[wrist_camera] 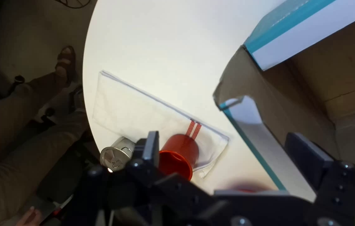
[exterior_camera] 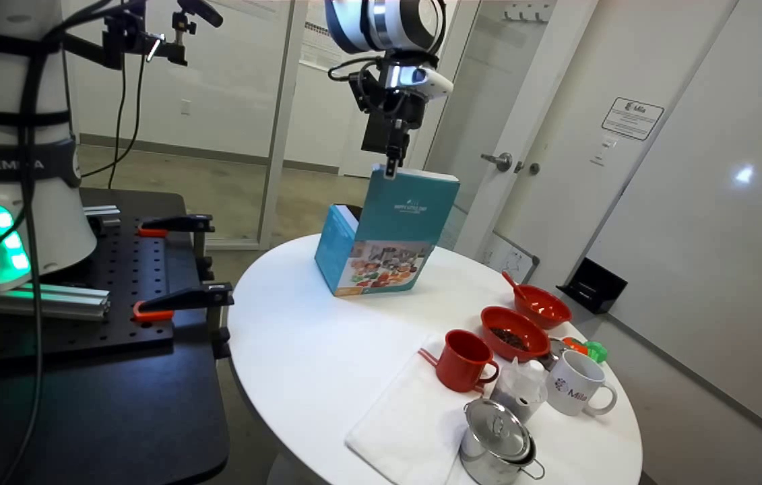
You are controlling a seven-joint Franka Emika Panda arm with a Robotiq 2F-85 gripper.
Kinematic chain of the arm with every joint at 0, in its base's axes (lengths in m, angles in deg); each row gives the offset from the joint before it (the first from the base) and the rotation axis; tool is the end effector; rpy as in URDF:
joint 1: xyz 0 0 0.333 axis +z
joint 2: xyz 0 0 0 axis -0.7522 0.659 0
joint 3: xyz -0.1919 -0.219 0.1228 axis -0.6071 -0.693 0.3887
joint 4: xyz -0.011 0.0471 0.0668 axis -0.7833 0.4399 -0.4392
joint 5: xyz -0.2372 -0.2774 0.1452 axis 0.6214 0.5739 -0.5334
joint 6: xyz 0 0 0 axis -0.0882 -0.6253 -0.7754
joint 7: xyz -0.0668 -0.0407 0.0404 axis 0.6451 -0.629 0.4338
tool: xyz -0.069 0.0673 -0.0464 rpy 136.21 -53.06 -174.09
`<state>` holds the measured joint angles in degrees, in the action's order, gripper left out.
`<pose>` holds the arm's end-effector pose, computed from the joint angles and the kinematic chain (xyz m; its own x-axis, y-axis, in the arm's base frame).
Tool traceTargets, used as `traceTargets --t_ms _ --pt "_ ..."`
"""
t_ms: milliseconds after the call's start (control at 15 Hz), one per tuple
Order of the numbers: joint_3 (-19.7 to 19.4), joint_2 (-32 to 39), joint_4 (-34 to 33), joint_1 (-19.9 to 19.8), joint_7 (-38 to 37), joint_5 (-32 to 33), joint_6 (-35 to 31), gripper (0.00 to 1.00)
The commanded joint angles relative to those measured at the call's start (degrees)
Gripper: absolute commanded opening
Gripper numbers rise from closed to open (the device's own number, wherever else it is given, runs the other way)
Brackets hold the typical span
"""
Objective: Open the lid of the box then put the red cup in the box
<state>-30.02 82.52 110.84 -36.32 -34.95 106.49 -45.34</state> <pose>0.5434 0.0886 0.2699 0.7755 -0.6100 0.1628 -0.6237 -0.7001 0.3475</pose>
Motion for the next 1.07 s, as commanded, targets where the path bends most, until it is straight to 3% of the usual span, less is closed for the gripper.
traceTargets --t_ms 0,533,1000 --pt "0.90 -5.50 5.89 -1.60 -0.30 -1.26 -4.18 1.00" --pt "0.62 -9.34 12.77 -4.51 -0.51 -1.08 -12.23 1.00" --pt "-0.92 -9.85 18.02 -9.04 2.71 -4.79 -19.72 1.00"
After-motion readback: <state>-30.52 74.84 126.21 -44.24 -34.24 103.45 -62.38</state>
